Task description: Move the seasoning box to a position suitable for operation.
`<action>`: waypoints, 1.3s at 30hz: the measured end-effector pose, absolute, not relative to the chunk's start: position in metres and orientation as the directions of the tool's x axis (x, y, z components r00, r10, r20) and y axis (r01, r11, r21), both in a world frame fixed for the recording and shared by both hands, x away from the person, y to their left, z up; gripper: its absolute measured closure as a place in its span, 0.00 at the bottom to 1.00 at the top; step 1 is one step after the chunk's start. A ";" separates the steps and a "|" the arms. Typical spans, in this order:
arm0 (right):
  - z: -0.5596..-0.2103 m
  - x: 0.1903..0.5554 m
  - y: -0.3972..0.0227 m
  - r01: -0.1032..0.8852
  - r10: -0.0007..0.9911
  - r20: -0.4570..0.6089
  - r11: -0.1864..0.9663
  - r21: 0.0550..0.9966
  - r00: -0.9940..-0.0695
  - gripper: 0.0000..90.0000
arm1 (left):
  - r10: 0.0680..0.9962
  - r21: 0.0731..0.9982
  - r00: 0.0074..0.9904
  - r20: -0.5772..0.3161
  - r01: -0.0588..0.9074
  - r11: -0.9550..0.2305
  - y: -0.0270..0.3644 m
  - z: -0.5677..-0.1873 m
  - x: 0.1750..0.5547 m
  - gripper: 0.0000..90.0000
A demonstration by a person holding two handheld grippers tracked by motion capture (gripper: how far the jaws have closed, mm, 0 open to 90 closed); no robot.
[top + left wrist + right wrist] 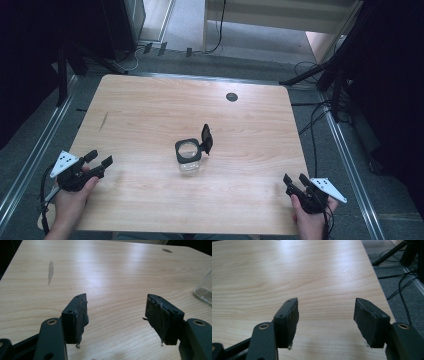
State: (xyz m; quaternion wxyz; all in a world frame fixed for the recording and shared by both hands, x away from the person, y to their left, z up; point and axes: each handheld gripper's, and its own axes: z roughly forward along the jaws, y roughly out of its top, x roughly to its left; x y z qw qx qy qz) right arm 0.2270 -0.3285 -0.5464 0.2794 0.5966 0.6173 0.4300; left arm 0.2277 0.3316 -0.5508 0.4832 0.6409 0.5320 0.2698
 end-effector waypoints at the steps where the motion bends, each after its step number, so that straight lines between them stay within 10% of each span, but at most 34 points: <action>1: -0.546 0.226 -0.328 0.485 0.980 0.161 -0.086 0.870 -0.115 0.45 | 0.943 0.908 0.289 -0.165 0.417 0.031 0.331 -0.551 0.228 0.40; 6: -0.546 0.224 -0.322 0.454 0.987 0.105 -0.040 0.890 -0.119 0.54 | 0.955 0.911 0.267 -0.131 0.413 0.009 0.327 -0.550 0.228 0.53; 13: -0.534 0.232 -0.295 0.453 0.956 0.204 -0.088 0.887 -0.213 0.94 | 0.935 0.897 0.293 -0.202 0.438 0.056 0.304 -0.543 0.246 0.80; 23: -0.527 0.231 -0.246 0.459 0.894 0.269 -0.082 0.884 -0.358 1.00 | 0.864 0.902 0.459 -0.206 0.431 -0.015 0.241 -0.532 0.252 1.00; 39: -0.521 0.221 -0.165 0.442 0.828 0.252 -0.005 0.897 -0.501 1.00 | 0.816 0.902 0.540 -0.207 0.428 -0.054 0.173 -0.528 0.280 1.00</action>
